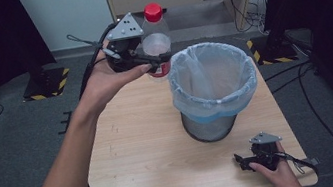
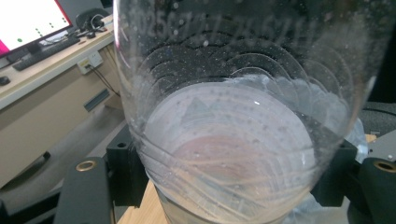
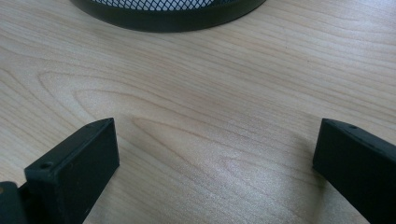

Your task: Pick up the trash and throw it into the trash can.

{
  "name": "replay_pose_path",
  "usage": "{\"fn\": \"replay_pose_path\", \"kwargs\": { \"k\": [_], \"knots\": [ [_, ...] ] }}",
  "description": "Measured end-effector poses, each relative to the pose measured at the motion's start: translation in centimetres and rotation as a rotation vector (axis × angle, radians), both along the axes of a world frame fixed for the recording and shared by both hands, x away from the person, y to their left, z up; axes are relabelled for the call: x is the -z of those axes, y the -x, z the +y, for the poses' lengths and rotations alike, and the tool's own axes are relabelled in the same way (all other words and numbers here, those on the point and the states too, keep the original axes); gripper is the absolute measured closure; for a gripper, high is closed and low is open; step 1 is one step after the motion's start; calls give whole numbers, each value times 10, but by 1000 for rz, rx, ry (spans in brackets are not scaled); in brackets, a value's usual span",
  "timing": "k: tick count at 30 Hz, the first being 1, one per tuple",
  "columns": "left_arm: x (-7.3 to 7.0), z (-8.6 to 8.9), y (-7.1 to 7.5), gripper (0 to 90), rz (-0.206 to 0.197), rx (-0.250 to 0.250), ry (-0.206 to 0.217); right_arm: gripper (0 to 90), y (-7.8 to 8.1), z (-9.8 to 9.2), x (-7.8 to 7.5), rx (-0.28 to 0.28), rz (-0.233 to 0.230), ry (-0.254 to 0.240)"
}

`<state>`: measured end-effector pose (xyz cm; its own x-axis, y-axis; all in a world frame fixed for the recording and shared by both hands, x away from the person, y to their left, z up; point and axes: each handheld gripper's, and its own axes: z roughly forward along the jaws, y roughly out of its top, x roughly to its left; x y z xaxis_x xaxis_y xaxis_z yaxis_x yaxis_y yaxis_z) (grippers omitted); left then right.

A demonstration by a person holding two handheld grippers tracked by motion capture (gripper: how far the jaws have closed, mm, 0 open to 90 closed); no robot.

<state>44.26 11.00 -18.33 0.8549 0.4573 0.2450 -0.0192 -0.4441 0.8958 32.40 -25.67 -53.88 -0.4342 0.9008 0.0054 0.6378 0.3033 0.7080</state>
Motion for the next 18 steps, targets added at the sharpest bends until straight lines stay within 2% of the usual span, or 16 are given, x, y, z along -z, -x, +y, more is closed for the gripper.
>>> {"fn": "replay_pose_path", "kwargs": {
  "k": [4,10,18],
  "knots": [
    [-1,-19,-1,282,-5,32,-2,3,0,0,0,-1,-1,2],
    [3,-37,-4,281,1,55,-4,3,0,0,0,-1,-1,2],
    [6,-52,-6,280,6,71,6,3,0,0,0,-4,-4,4]
  ]
}}
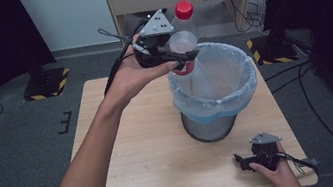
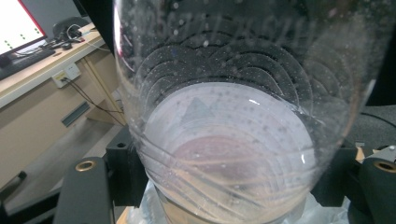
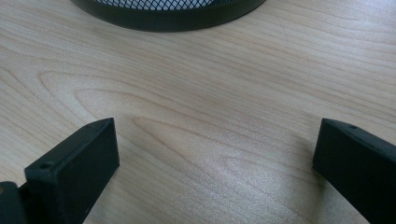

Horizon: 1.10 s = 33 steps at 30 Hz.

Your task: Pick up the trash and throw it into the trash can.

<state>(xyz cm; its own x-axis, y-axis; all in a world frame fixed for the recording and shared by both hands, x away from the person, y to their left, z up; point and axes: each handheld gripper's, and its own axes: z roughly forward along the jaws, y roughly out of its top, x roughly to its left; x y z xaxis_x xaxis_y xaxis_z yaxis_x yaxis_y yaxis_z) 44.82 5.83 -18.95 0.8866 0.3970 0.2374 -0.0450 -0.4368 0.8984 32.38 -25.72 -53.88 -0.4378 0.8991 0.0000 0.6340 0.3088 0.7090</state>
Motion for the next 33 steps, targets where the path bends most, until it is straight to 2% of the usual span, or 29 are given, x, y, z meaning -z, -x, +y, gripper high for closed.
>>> {"fn": "replay_pose_path", "kwargs": {
  "k": [9,15,20,21,25,33],
  "knots": [
    [10,-16,-6,279,14,16,-12,3,0,0,0,-1,2,0],
    [22,-29,-14,278,48,25,-6,3,0,0,0,4,1,-2],
    [36,-39,-18,276,61,32,-44,3,1,0,0,4,3,-4],
    [40,-43,-19,276,56,31,-64,3,1,0,0,4,3,-4],
    [46,-45,-19,276,66,34,-54,3,1,0,0,5,3,-4],
    [58,-46,-29,274,92,6,-78,3,1,0,0,3,2,-4]
  ]
}}
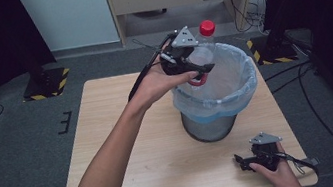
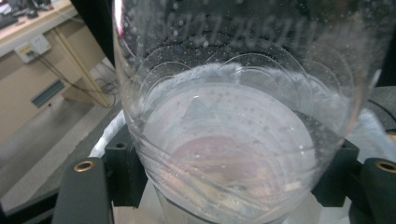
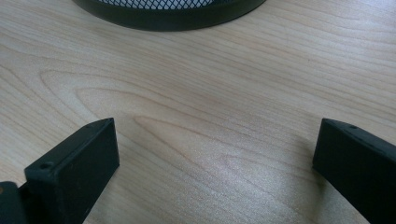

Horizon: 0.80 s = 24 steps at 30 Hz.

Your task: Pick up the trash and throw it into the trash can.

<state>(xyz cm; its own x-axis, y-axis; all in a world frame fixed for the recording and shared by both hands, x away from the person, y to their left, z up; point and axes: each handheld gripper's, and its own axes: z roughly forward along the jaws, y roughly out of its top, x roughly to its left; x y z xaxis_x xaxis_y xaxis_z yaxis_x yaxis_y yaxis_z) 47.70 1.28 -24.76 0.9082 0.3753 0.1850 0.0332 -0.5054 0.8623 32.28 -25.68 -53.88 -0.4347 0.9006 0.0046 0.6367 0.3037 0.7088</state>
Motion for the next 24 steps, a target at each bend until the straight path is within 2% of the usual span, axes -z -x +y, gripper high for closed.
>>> {"fn": "replay_pose_path", "kwargs": {
  "k": [1,8,9,11,14,15,18,20,22,23,24],
  "knots": [
    [2,-1,-3,273,13,2,-5,3,0,0,0,0,0,0],
    [6,-6,-4,262,12,3,-4,3,0,0,0,-5,-2,4],
    [6,-7,-5,200,27,11,23,3,0,0,0,-5,-1,3],
    [6,-8,-4,122,34,12,28,3,0,0,0,-6,-1,3],
    [5,-7,-1,91,11,6,9,3,0,0,0,-5,-1,3],
    [4,-4,2,82,-5,2,18,3,0,-1,0,-7,-2,4],
    [3,2,5,83,-17,-4,37,3,0,-1,0,-7,-1,4],
    [-1,15,8,88,-36,-30,61,3,0,-1,0,-7,-1,4],
    [-2,19,9,89,-47,-40,61,3,0,-1,0,-8,-1,4],
    [-4,29,10,91,-58,-56,61,3,0,0,0,-6,-1,3],
    [-4,29,10,92,-58,-56,61,3,0,0,0,-6,-1,3]
  ]
}}
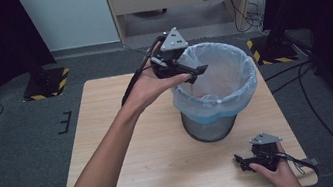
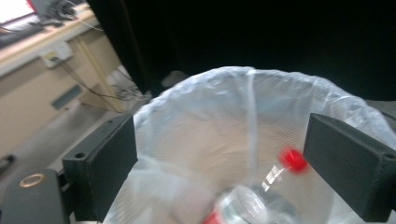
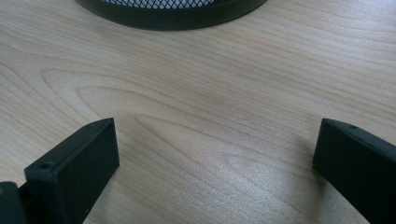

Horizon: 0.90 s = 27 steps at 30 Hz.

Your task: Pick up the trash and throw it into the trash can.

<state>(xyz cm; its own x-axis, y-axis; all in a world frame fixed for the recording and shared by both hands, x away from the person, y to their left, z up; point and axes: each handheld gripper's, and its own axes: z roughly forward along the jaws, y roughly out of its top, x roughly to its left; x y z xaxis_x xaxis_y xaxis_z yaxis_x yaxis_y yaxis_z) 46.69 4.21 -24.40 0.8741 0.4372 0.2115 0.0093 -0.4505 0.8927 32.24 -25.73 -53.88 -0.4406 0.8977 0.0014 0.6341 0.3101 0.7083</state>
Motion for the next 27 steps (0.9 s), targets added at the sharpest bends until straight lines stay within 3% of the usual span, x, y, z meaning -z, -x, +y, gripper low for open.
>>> {"fn": "replay_pose_path", "kwargs": {
  "k": [9,12,21,27],
  "knots": [
    [1,48,6,97,-17,-101,15,3,0,0,0,3,4,-3],
    [6,61,7,91,-6,-117,10,3,0,0,0,3,3,-2],
    [34,94,1,82,42,-180,-12,3,0,0,0,1,3,-1],
    [51,102,-2,61,72,-193,-30,3,0,0,0,1,3,-1]
  ]
}}
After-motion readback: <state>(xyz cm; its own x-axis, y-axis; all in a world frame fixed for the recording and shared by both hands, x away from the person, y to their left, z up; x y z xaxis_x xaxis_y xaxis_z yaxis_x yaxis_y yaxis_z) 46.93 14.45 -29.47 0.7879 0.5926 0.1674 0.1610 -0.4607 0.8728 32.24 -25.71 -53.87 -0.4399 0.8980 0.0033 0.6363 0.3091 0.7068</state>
